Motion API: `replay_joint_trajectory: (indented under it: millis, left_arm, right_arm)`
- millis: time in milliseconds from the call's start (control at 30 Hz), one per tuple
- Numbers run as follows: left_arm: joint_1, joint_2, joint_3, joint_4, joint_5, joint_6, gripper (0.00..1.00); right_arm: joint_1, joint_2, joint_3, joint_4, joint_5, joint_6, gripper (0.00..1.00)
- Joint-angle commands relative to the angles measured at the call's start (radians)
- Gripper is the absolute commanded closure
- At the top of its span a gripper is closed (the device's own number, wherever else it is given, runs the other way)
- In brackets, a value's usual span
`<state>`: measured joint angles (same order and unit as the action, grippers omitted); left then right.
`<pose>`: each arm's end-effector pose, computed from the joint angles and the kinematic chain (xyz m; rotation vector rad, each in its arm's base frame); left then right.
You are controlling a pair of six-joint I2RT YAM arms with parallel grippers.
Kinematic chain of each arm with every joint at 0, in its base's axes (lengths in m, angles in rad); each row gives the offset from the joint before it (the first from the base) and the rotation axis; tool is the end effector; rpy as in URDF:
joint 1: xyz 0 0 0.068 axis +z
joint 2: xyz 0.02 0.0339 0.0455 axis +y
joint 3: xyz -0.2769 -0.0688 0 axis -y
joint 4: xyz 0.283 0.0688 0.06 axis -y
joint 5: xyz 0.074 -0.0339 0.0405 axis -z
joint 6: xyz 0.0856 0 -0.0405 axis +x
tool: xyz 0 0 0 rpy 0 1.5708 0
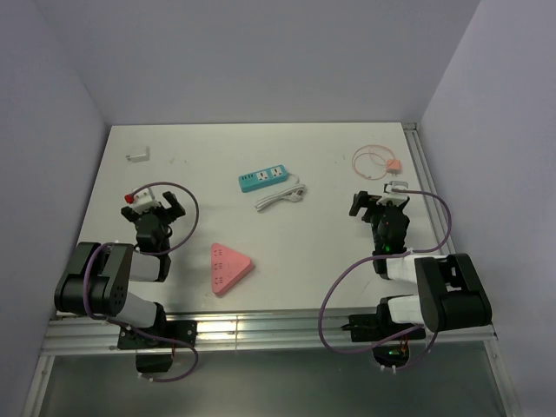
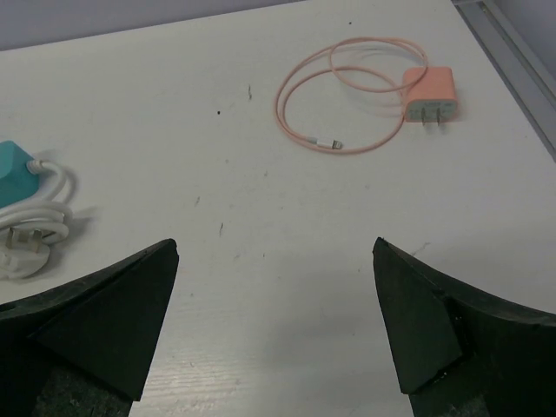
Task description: Insert the plug
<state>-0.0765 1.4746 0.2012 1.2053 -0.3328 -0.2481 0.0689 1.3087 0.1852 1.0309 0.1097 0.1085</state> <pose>0.2895 0.0059 0.1256 -0.3909 1.5878 0.0239 0.2831 0.0101 0.1370 0.1160 1.6590 0.0433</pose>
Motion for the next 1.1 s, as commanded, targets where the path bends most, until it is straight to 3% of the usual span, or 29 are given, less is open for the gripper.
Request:
replay_joint_trajectory:
  millis: [0, 767, 867, 967, 1000, 1067]
  left_arm:
    - [0.003, -0.013, 0.024, 0.057, -0.041, 0.061, 0.01]
    - [0.004, -0.013, 0.026, 0.056, -0.04, 0.061, 0.01]
    - [0.004, -0.013, 0.029, 0.048, -0.034, 0.059, 0.01]
    - [0.055, -0.031, 0.015, 0.048, 0.038, 0.03, 0.0]
    - [0.053, -0.037, 0.017, 0.045, 0.034, 0.044, 0.0]
    - [0.024, -0.088, 0.062, -0.03, -0.032, 0.067, 0.0]
  right_arm:
    - [-0.006, -0.009, 0.031, 0.077, 0.025, -0.035, 0.0]
    - [-0.004, -0.011, 0.031, 0.071, 0.03, -0.036, 0.0]
    - [0.009, -0.022, 0.019, 0.098, 0.213, -0.004, 0.0]
    - [0.028, -0.084, 0.052, -0.02, 0.278, 0.01, 0.0]
    - [0.054, -0.126, 0.101, -0.16, 0.338, 0.016, 0.0]
    - [0.071, -0.155, 0.141, -0.273, 0.34, 0.028, 0.0]
